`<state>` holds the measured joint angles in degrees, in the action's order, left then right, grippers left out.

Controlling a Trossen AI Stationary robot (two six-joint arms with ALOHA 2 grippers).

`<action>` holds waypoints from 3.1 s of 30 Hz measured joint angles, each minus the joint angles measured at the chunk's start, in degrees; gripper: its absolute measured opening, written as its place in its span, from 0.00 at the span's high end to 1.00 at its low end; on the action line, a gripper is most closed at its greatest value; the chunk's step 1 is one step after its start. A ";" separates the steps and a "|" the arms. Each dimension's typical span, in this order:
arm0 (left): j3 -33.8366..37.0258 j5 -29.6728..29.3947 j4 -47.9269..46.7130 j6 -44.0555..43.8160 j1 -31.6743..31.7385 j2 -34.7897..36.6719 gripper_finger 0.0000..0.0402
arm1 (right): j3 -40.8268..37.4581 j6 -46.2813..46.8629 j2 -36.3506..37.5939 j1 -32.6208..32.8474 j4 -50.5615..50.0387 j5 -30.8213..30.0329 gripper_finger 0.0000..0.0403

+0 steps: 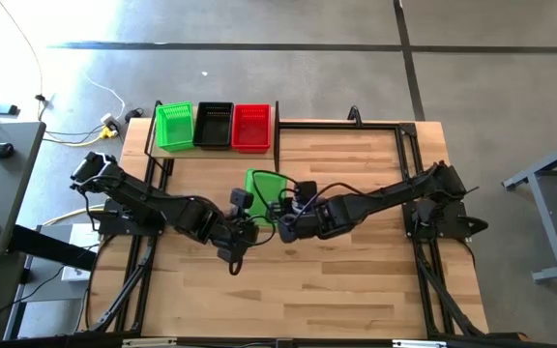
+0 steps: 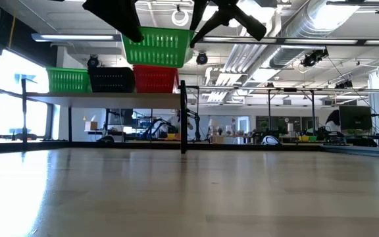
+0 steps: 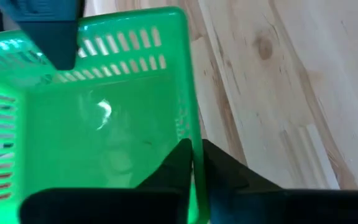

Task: Stack baskets on shelf by color
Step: Stack the green bin on top of the green bin on the shelf

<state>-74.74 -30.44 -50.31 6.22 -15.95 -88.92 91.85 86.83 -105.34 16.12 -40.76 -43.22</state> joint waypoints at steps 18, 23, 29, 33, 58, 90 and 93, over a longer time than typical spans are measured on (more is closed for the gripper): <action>0.00 -0.44 -4.70 0.04 -2.16 0.00 0.99 | 0.00 -3.22 0.26 -0.73 0.14 1.84 0.71; 0.02 -1.01 -8.53 -1.31 -2.16 1.06 1.00 | 0.00 -6.60 2.41 -0.72 -0.11 1.58 0.60; 0.13 -1.08 -10.14 -3.06 -2.16 4.64 1.00 | 0.00 -12.61 6.61 -0.74 -0.69 0.59 0.58; 1.74 -0.60 -9.68 -3.04 -2.06 9.44 1.00 | 0.00 -17.79 9.19 -0.74 -0.69 -1.89 0.58; 11.61 -6.29 -23.40 3.59 13.49 45.90 1.00 | 0.00 -36.91 14.88 -14.55 0.31 4.93 0.58; 11.54 1.99 -25.50 27.60 48.49 45.84 1.00 | 0.00 -50.95 14.80 -23.57 0.31 12.60 0.58; 11.54 2.44 -25.50 27.58 50.79 44.73 1.00 | 0.00 -52.51 14.80 -24.44 0.31 14.51 0.58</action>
<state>-63.20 -28.01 -75.81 33.81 34.84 -44.19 91.85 34.32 -90.54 -8.32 -40.45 -28.71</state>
